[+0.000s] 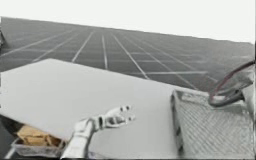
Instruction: Pick up and drop off the object
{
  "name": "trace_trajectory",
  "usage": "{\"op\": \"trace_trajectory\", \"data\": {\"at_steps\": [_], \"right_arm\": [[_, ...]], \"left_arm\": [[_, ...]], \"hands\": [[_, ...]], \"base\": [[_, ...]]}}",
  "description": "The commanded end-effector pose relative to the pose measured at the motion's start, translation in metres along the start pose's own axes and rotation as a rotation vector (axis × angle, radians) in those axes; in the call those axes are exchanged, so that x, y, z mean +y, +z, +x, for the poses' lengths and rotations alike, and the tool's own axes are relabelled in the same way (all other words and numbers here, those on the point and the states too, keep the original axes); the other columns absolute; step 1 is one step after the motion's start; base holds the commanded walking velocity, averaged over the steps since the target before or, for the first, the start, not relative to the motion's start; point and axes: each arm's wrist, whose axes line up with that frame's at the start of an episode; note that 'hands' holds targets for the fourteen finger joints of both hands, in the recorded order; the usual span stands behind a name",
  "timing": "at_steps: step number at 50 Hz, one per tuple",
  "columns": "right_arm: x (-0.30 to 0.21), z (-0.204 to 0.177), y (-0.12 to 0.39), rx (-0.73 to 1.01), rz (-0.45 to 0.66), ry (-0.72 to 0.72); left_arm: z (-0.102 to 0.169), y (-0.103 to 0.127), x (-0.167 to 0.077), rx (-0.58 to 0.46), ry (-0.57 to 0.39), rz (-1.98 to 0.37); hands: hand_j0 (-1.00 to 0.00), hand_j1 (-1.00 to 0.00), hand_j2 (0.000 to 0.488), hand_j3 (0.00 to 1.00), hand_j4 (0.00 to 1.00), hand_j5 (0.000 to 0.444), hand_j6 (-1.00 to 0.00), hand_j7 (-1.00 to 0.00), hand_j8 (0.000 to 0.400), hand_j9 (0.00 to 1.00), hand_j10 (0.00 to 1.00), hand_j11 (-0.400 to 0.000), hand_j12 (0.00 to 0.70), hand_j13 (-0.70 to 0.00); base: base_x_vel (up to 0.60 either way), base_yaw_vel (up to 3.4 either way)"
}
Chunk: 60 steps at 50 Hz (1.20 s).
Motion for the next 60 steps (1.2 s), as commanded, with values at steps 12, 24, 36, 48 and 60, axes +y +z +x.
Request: {"op": "trace_trajectory", "data": {"at_steps": [12,24,36,48,60], "right_arm": [[-0.122,0.047,-0.225,0.454,-0.215,-0.224],[-0.038,-0.058,-0.329,0.562,-0.498,0.175],[0.026,-0.105,-0.388,0.539,-0.613,0.258],[0.009,-0.063,-0.283,0.486,-0.429,0.246],[0.044,-0.357,-0.196,-0.100,-0.433,1.103]], "left_arm": [[-0.016,-0.033,0.002,0.053,0.285,-0.052],[-0.049,-0.060,0.068,-0.056,0.434,-0.233],[-0.068,-0.068,0.146,-0.096,0.468,-0.364],[-0.008,0.010,0.054,-0.105,0.368,-0.133],[-0.143,0.001,0.093,-0.647,0.478,-0.115]], "hands": [[0.00,0.00,0.000,0.00,0.00,0.000,0.00,0.00,0.000,0.21,0.98,-0.391,0.000,-0.684],[0.00,0.00,0.000,0.00,0.00,0.000,0.00,0.00,0.000,0.00,0.00,0.000,0.000,0.000],[0.00,0.00,0.000,0.00,0.00,0.000,0.00,0.00,0.000,0.00,0.00,0.000,0.000,0.000],[0.00,0.00,0.000,0.00,0.00,0.000,0.00,0.00,0.000,0.00,0.00,0.000,0.000,0.000],[0.00,0.00,0.000,0.00,0.00,0.000,0.00,0.00,0.000,0.00,0.00,0.000,0.000,0.000]], "base": [[0.00,-0.20],[0.00,0.22],[0.00,0.54],[0.00,0.46],[0.00,0.35]]}}
